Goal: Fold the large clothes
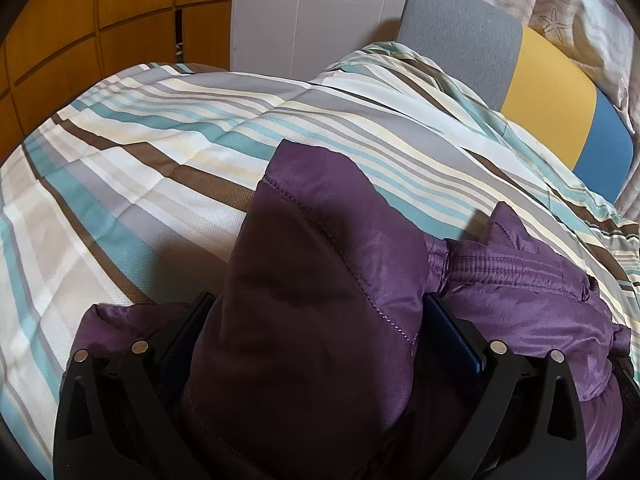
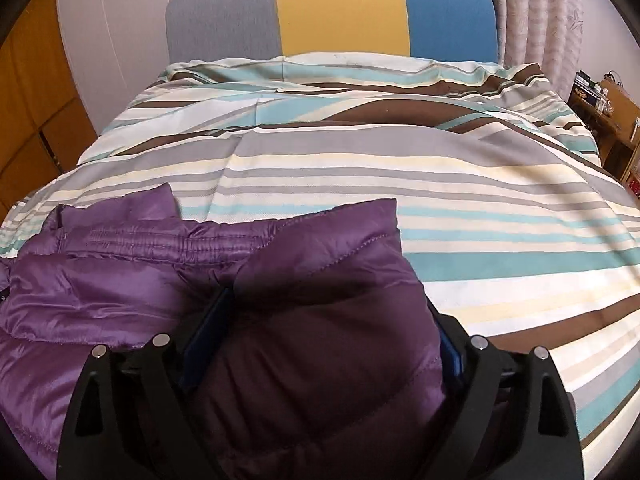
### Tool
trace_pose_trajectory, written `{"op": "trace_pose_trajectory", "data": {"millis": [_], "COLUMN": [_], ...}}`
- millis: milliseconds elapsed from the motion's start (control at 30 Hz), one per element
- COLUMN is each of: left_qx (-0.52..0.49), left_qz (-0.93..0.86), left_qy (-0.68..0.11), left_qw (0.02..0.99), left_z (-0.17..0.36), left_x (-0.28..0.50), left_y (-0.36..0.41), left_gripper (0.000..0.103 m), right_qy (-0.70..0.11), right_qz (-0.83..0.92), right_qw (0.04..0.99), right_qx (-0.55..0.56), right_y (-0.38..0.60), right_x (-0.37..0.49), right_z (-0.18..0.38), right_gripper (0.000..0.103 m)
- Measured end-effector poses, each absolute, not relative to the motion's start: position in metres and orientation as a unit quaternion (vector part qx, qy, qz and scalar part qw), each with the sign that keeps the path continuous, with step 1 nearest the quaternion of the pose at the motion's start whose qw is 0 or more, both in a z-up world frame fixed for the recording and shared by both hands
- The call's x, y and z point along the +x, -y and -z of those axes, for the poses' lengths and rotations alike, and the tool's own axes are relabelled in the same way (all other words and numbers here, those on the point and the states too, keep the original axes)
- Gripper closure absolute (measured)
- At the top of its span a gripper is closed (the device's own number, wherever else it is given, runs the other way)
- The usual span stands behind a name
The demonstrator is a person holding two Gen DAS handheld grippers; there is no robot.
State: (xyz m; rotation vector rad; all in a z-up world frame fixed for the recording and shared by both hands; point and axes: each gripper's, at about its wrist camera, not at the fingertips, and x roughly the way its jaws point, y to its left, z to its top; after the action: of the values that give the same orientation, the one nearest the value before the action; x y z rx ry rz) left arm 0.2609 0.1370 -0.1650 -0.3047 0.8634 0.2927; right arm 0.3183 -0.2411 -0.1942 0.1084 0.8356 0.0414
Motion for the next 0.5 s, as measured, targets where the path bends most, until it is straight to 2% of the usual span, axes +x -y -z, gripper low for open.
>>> {"op": "trace_pose_trajectory", "data": {"millis": [167,500], "left_qx": [-0.155,-0.138], "left_qz": [-0.136,-0.14], "left_qy": [-0.418,-0.383], "left_qw": [0.885,0.902], "left_z": [0.158,0.136], "left_x": [0.249,0.163], "left_y": [-0.14,-0.156], "left_gripper": [0.003,0.003], "right_qy": [-0.397,-0.39], "right_qz": [-0.007,-0.005], "right_qw": [0.917,0.92], "right_qx": [0.04,0.042], "right_y": [0.241,0.241], "right_x": [0.314,0.312], "right_z": [0.192,0.191], "right_gripper": [0.013,0.011]}}
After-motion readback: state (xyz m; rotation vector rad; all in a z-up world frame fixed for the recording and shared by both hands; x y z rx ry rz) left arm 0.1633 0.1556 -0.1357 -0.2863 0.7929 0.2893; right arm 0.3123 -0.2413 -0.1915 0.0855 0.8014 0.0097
